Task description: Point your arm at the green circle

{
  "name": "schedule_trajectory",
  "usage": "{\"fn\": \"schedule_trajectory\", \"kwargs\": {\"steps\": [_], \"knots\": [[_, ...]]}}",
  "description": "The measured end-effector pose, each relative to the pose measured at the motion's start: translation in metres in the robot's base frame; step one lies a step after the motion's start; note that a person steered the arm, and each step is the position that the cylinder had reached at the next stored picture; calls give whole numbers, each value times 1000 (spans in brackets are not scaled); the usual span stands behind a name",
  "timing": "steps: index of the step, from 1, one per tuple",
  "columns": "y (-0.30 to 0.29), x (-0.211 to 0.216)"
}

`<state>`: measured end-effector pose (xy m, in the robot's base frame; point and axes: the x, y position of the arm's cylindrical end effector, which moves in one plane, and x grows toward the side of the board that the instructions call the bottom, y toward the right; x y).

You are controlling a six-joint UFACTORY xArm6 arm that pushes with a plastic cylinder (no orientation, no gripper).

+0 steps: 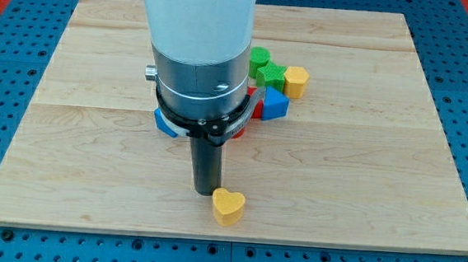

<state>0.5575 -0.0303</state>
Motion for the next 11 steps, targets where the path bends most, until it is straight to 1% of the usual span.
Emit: {"fn": "schedule_trajectory", "kwargs": {"steps": [2,4,5,6,7,10,11], "knots": [[-1,-8],[-11,-70],[-11,-93],[-16,-106],[-19,-133],[-19,-264],[-17,-298]]}}
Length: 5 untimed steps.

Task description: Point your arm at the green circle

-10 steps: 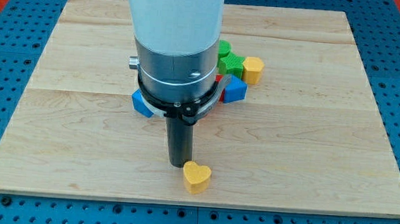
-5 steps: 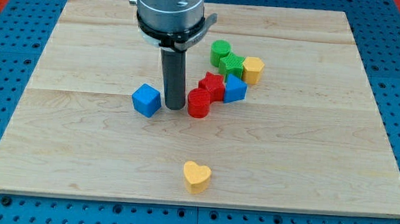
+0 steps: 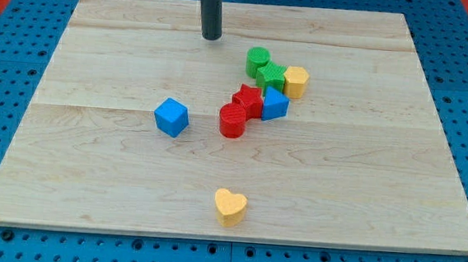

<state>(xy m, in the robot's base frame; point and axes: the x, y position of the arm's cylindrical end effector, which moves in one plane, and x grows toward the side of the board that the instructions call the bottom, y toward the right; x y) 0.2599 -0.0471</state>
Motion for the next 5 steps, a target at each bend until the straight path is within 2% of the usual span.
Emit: {"fn": "schedule_trajectory", "kwargs": {"steps": [3,5], "knots": [[77,-1],[87,10]]}}
